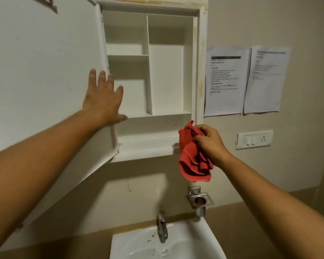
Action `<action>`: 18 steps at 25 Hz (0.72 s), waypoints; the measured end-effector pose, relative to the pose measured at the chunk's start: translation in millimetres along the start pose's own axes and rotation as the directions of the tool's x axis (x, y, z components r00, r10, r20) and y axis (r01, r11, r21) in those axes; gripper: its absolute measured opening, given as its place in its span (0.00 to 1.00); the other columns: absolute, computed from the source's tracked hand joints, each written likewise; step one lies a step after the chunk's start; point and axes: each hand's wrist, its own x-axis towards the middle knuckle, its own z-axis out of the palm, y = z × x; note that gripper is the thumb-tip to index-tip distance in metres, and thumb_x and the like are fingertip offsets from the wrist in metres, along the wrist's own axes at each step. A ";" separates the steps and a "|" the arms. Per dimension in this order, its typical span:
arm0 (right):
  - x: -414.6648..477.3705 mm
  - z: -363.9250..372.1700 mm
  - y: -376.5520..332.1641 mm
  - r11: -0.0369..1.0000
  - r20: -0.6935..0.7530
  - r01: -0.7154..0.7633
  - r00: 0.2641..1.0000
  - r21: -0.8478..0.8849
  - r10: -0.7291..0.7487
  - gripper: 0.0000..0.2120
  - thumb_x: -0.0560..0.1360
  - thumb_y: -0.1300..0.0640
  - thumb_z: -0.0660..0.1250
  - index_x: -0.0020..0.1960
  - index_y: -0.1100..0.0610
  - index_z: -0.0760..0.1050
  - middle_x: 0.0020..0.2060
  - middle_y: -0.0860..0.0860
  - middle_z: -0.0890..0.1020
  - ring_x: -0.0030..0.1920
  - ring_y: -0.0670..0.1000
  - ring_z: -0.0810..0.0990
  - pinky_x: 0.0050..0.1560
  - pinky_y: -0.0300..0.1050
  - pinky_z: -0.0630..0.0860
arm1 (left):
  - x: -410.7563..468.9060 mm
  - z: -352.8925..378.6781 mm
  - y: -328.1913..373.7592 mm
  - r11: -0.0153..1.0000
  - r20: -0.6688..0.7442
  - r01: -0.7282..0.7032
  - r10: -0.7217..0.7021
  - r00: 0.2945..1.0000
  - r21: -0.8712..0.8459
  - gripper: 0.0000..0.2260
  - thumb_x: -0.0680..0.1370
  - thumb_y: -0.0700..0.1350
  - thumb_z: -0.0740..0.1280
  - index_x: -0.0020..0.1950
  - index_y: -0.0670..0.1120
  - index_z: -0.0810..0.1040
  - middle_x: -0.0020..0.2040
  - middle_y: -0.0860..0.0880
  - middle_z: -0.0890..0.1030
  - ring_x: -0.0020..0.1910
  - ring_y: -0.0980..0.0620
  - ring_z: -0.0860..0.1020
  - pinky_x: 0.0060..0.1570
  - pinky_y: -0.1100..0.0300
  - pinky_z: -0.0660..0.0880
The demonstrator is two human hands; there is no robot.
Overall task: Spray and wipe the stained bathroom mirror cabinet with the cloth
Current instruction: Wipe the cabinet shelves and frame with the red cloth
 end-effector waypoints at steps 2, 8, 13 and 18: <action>-5.8 -1.4 -17.4 0.869 0.044 -0.152 0.988 0.471 0.150 0.14 0.77 0.73 0.61 0.57 0.61 0.79 0.48 0.61 0.84 0.37 0.54 0.85 0.41 0.46 0.83 | -9.0 -0.6 26.1 0.929 0.053 -0.032 0.056 0.997 -0.368 0.38 0.76 0.73 0.60 0.79 0.51 0.66 0.79 0.41 0.66 0.78 0.38 0.64 0.76 0.36 0.56; -18.2 5.9 -54.5 0.512 0.342 -0.434 0.901 0.741 0.269 0.16 0.86 0.59 0.54 0.44 0.59 0.75 0.29 0.54 0.82 0.30 0.50 0.83 0.35 0.39 0.80 | -48.4 -48.6 113.7 -0.179 0.155 0.269 0.480 0.864 -0.946 0.19 0.77 0.67 0.68 0.66 0.64 0.77 0.61 0.59 0.84 0.60 0.55 0.82 0.53 0.57 0.78; -18.2 6.1 -69.6 0.520 0.408 -0.442 0.894 0.731 0.186 0.14 0.84 0.51 0.62 0.52 0.60 0.81 0.41 0.58 0.84 0.40 0.56 0.86 0.45 0.48 0.84 | -34.9 -60.9 125.8 -0.500 0.207 0.280 0.197 0.958 -0.819 0.11 0.77 0.51 0.75 0.59 0.55 0.84 0.52 0.53 0.88 0.51 0.55 0.86 0.43 0.65 0.81; -20.7 -9.5 -58.9 0.527 0.590 -0.535 0.803 0.660 0.077 0.28 0.76 0.47 0.78 0.70 0.61 0.79 0.65 0.64 0.82 0.65 0.64 0.82 0.66 0.63 0.78 | -20.7 -62.1 121.2 -0.515 0.274 0.351 0.221 0.936 -0.782 0.11 0.73 0.59 0.78 0.52 0.56 0.88 0.51 0.51 0.88 0.50 0.54 0.86 0.42 0.66 0.81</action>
